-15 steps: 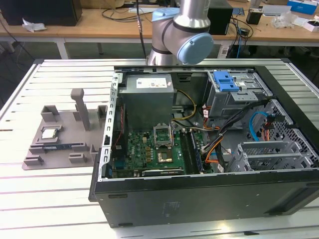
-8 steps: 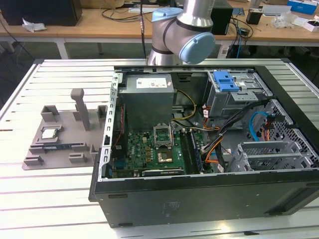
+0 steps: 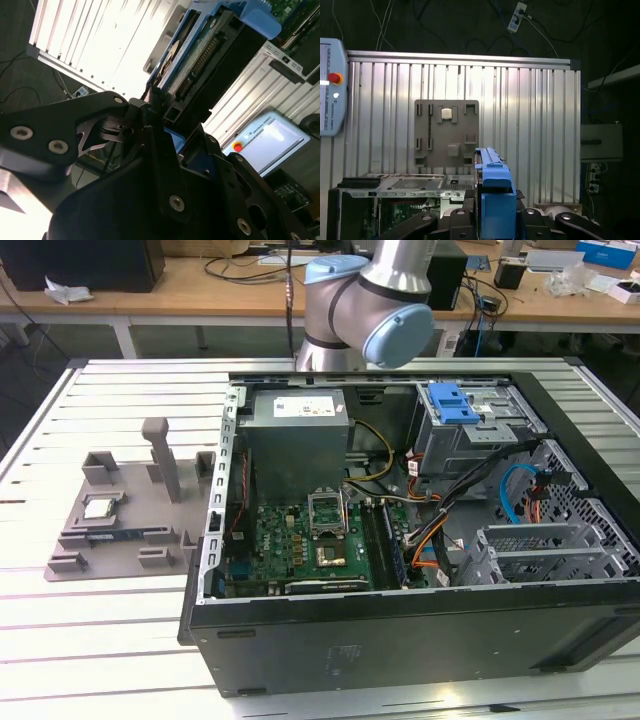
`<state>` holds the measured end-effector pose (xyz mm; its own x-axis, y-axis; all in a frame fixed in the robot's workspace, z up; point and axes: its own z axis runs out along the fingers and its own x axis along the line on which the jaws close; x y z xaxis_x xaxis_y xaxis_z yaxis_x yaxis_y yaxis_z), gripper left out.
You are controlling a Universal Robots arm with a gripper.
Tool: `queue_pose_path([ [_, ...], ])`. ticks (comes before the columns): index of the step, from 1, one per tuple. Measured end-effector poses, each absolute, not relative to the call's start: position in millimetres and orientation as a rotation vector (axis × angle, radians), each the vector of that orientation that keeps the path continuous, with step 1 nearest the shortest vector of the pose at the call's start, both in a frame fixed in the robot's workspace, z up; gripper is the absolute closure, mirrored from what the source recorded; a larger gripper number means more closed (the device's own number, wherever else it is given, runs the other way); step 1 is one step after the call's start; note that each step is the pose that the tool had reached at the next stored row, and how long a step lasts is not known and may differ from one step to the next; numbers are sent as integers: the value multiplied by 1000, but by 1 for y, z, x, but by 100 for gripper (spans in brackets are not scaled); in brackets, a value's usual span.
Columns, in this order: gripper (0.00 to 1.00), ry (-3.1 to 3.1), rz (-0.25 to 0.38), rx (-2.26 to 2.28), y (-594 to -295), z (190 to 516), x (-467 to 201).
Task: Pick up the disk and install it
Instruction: 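Pick up the disk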
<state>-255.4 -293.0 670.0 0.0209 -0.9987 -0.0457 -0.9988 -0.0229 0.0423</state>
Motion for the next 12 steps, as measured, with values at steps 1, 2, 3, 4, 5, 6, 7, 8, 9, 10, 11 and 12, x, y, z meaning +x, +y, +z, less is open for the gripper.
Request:
queue_pose_path([
  [1,63,2195,99,-2244,-293,670,-247],
  [2,63,2196,102,-2245,-293,670,-239],
  [3,63,2197,103,-2246,-293,670,-234],
  [4,63,2197,104,-2246,-293,670,-229],
  [5,63,2198,106,-2247,-293,670,-224],
  [6,63,2198,107,-2247,-293,670,-220],
  [7,63,2198,108,-2248,-293,670,-213],
  [8,63,2199,109,-2248,-293,670,-208],
  [9,63,2199,110,-2249,-293,670,-202],
  [10,63,2199,111,-2249,-293,670,-198],
  [11,63,2200,112,-2250,-293,670,-191],
  [12,63,2200,113,-2251,-293,670,-187],
])
